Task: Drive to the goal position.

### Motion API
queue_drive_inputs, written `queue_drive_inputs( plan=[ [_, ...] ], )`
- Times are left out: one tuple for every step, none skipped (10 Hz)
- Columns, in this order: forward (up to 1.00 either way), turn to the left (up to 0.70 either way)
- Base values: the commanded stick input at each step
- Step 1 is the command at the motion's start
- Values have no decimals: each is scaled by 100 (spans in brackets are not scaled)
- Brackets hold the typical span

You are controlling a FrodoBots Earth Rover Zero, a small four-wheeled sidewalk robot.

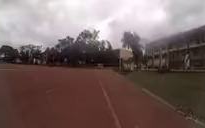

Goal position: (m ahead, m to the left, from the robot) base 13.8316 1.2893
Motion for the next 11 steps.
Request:
queue_drive_inputs(
  plan=[
    [70,0],
    [70,0],
    [70,0],
    [70,0],
    [70,0],
    [70,0],
    [70,0],
    [70,0],
    [70,0],
    [70,0],
    [70,0]
  ],
)
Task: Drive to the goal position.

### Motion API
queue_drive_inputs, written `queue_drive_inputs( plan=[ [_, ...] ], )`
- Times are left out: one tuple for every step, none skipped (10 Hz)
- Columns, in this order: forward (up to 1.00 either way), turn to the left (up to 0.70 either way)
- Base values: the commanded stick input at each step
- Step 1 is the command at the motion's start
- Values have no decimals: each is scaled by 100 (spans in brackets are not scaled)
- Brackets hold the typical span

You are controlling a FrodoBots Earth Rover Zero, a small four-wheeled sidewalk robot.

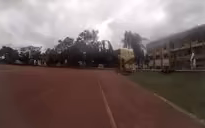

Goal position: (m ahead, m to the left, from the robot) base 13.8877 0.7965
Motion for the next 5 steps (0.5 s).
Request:
queue_drive_inputs(
  plan=[
    [70,0],
    [70,0],
    [70,31],
    [70,34],
    [70,35]
  ],
)
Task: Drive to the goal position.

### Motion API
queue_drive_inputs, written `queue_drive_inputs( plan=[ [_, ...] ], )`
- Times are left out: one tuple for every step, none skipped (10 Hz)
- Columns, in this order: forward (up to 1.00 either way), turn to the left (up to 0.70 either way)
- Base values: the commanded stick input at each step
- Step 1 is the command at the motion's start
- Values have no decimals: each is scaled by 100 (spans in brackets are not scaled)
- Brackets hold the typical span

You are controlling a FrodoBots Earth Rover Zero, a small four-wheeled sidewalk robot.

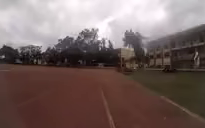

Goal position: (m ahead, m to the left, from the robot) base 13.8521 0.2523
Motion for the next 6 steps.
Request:
queue_drive_inputs(
  plan=[
    [70,35],
    [70,21],
    [70,5],
    [70,0],
    [70,0],
    [70,0]
  ],
)
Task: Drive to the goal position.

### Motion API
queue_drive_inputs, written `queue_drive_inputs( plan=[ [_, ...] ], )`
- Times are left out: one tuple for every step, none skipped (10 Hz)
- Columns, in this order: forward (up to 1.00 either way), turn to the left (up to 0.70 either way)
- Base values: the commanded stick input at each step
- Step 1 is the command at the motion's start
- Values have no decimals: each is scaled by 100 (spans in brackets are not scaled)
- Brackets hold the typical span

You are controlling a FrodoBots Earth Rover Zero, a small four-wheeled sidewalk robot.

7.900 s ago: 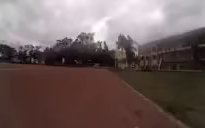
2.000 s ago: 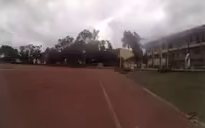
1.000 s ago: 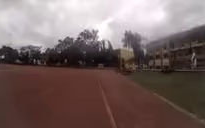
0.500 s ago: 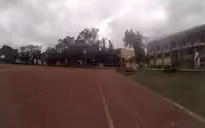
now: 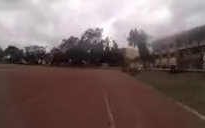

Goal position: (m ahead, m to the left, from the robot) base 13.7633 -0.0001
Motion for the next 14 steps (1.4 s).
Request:
queue_drive_inputs(
  plan=[
    [70,0],
    [70,0],
    [70,0],
    [70,0],
    [70,0],
    [70,0],
    [70,0],
    [70,0],
    [70,0],
    [70,0],
    [70,0],
    [70,0],
    [70,0],
    [70,6]
  ],
)
